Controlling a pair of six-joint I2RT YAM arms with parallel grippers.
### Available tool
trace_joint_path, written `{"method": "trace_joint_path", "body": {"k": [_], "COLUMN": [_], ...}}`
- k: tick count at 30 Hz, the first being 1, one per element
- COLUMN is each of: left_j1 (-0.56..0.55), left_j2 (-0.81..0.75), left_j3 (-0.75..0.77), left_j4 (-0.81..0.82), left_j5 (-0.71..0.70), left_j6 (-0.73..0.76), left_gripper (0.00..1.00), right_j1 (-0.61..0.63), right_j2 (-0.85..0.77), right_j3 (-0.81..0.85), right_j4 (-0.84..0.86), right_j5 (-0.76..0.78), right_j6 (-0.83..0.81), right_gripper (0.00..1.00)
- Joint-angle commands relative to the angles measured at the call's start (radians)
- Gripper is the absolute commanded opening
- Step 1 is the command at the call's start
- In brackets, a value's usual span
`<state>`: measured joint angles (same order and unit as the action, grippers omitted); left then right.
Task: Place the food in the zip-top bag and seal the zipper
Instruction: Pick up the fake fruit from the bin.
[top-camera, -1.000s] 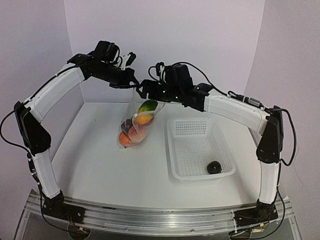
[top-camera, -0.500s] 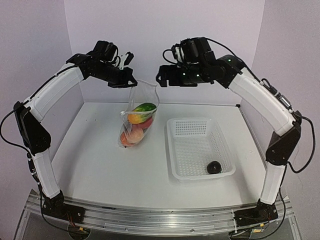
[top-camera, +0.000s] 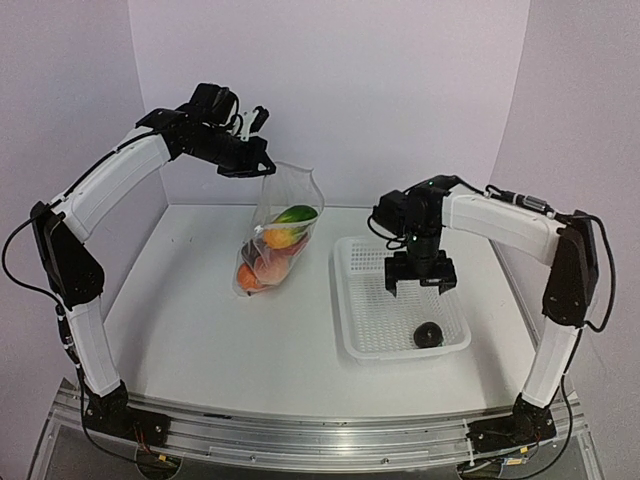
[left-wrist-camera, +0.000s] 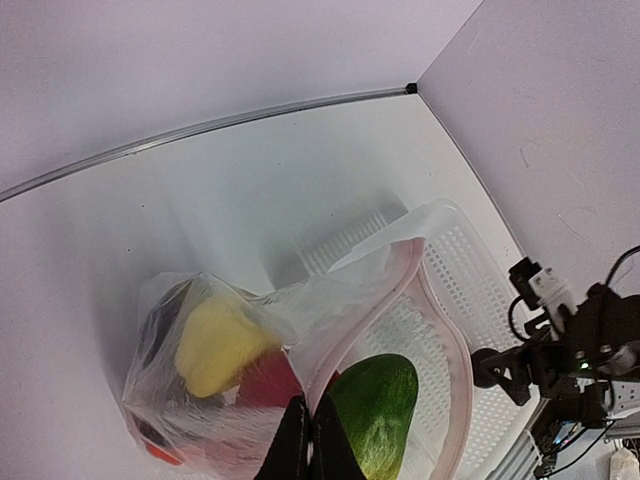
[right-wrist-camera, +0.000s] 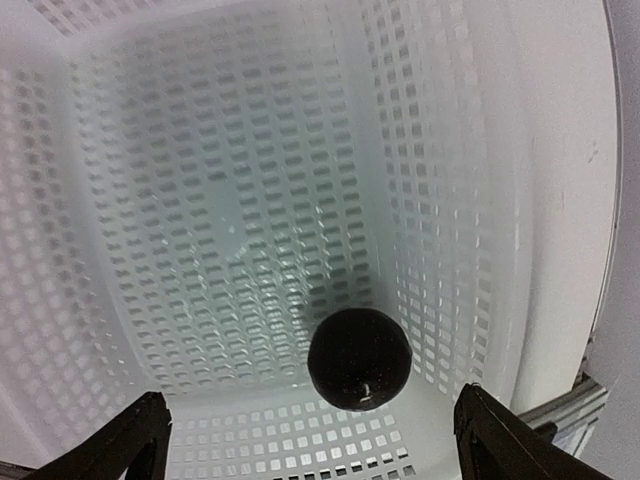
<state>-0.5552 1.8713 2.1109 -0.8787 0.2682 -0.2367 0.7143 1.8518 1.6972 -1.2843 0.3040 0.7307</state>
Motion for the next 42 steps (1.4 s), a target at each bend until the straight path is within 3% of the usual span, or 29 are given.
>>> {"method": "trace_joint_path", "body": {"k": [1,11,19,22,31,37,42], "left_j1": [0.005,0.006,0.005,0.006,0.005,0.005,0.004], "left_j2": [-0.004,-0.012,-0.014,-0.017,-0.021,-0.023,-0.027], "left_j3": [0.045,0.042,0.04,0.04,0.039,0.045,0.057], "left_j4": [0.051,0.048,0.049,0.047,0.046,0.044,0.034], "left_j5": [0.019,0.016,0.015,0.012,0.009,0.007,-0.029], "left_j6": [-0.01,-0.007,-0.005,-0.003,0.006,0.021,0.044], "left_gripper": [0.0,0.0,0.0,0.0,0.0,0.0,0.0], "right_j1": [0.001,-0.036,-0.055,-0.058,-0.062,-0.053,0.017], "right_j2": [0.014,0.059,0.118,0.126,0.099,0.01,-0.05], "right_j3": [-0.099,-0.285,-0.304,-0.295,-0.291,-0.072,0.24], "right_j4": [-0.186,-0.013,0.083,0.104,0.1,0.054,0.149], "right_j5": [-0.096,-0.202,-0.232,-0.222,-0.158,-0.175,-0.167], "right_j6": [0.098,0.104,0.072,0.068,0.041,-0.085,-0.207], "right_gripper": [0.95,0.88,0.81,0.73,0.36,0.19,0.14]}}
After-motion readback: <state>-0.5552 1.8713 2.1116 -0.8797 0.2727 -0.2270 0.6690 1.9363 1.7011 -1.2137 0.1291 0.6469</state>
